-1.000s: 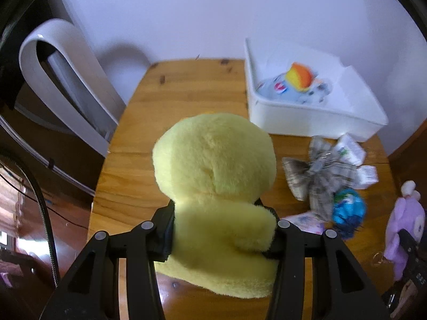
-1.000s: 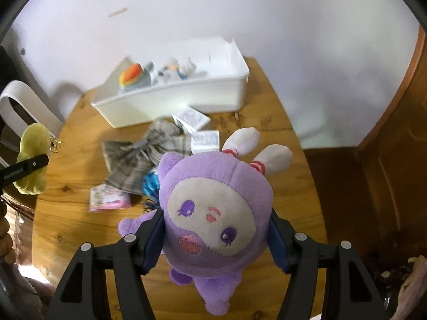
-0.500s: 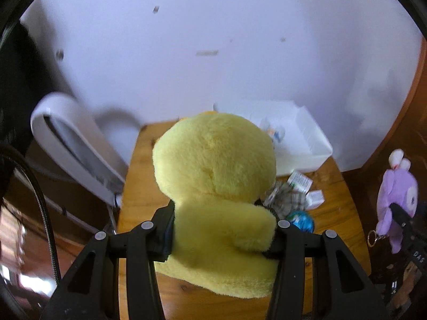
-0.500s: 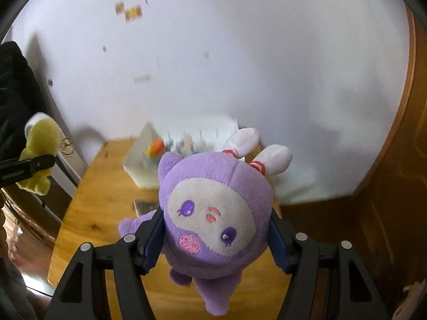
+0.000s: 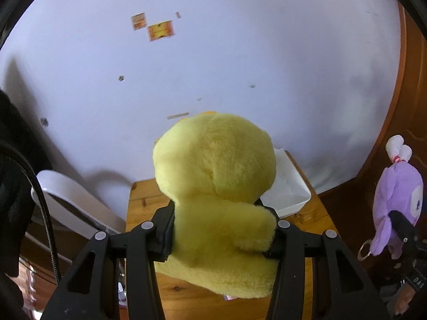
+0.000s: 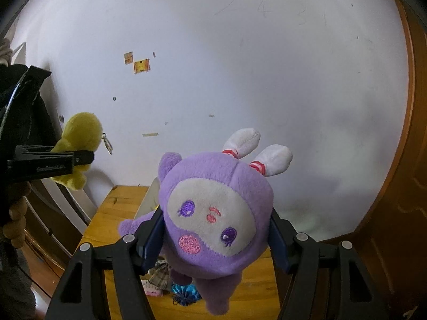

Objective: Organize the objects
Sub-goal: 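Lift both plushes and carry them over the white tray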

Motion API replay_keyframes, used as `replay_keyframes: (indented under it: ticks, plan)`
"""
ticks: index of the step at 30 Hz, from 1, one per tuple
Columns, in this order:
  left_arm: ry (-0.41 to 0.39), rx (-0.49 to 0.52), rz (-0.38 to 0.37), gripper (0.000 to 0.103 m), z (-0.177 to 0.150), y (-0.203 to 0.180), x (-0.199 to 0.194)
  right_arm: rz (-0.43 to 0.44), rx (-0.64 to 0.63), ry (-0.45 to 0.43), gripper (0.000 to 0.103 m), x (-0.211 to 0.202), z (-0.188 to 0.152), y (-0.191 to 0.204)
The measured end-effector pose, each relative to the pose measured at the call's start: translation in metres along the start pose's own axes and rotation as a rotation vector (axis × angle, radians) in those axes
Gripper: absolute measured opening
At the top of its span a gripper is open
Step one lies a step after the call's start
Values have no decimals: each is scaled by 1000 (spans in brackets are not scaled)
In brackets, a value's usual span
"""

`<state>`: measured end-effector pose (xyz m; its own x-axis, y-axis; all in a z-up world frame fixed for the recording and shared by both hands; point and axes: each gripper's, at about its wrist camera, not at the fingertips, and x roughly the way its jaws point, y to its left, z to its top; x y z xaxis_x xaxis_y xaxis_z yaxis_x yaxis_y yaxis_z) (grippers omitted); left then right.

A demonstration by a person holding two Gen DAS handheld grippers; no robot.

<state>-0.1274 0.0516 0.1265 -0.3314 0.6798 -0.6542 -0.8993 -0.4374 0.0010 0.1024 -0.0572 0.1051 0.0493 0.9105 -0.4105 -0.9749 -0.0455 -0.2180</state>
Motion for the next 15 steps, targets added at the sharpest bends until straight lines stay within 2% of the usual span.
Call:
replay_keyframes:
  ticks: [6,15]
  plan:
    - [-3,27,-19,51,13,-18,5,18,15,-18,69,-1,8,-11]
    - [49,37,-37,51,31,-32,24,49,-10,-31,70,3,11,-14]
